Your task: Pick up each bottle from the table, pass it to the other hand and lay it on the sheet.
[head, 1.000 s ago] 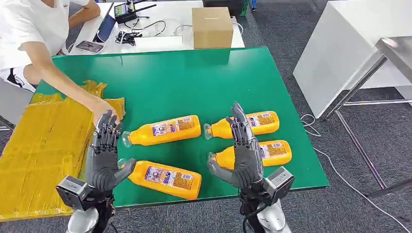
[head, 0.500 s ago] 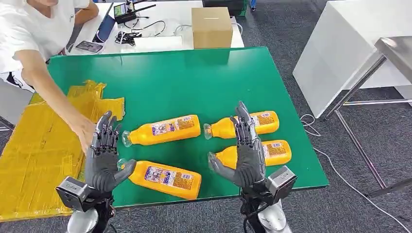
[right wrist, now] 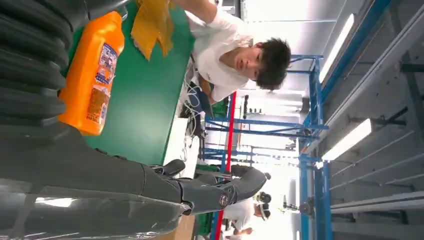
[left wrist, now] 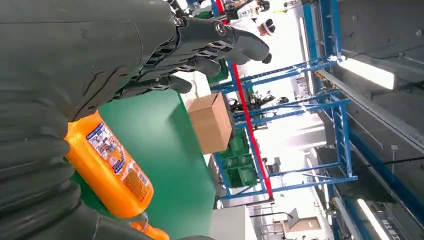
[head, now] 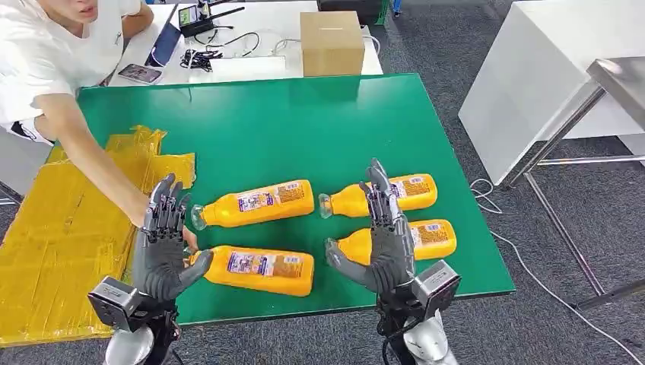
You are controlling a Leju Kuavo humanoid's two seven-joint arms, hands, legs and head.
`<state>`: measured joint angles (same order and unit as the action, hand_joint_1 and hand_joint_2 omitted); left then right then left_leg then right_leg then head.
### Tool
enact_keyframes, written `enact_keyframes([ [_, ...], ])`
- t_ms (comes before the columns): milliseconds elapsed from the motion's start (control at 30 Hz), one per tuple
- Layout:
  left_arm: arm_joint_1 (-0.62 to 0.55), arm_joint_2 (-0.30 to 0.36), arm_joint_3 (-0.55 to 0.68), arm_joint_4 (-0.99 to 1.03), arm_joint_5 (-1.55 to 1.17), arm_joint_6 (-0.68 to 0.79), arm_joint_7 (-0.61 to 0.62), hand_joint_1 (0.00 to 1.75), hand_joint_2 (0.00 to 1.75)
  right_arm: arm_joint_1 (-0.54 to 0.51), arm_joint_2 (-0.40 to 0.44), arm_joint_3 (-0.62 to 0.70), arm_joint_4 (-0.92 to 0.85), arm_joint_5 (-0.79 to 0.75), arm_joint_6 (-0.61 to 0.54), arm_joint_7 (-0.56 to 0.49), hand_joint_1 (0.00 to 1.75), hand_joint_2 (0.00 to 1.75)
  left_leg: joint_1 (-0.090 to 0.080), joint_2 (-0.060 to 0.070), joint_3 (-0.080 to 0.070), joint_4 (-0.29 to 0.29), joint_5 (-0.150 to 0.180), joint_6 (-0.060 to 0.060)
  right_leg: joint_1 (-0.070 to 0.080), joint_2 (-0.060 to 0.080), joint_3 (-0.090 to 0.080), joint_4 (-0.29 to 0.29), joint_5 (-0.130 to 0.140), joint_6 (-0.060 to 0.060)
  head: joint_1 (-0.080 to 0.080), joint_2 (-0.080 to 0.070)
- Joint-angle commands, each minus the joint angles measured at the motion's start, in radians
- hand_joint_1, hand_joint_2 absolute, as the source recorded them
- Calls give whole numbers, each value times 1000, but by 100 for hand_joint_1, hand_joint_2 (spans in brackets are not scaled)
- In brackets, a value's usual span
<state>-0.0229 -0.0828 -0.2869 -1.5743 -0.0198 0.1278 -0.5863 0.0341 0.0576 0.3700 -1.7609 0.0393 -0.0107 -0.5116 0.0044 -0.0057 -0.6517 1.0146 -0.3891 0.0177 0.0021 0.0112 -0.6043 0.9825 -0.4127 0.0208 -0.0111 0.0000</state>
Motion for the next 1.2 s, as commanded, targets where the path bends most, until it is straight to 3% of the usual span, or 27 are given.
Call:
enact_keyframes([
  [33, -31, 11, 20, 40, 5, -4, 2, 0, 175, -38, -21, 8, 68, 2, -6, 6, 0, 175, 0, 1, 5, -1, -1, -1, 0, 0, 5, -1, -1, 0, 0, 0],
  [1200, -49, 16, 9, 67, 5, -13, 3, 0, 175, -46, -26, 24, 93, 4, 9, 15, 0, 175, 0, 1, 4, -1, -1, -1, 0, 0, 4, -1, -1, 0, 0, 0],
])
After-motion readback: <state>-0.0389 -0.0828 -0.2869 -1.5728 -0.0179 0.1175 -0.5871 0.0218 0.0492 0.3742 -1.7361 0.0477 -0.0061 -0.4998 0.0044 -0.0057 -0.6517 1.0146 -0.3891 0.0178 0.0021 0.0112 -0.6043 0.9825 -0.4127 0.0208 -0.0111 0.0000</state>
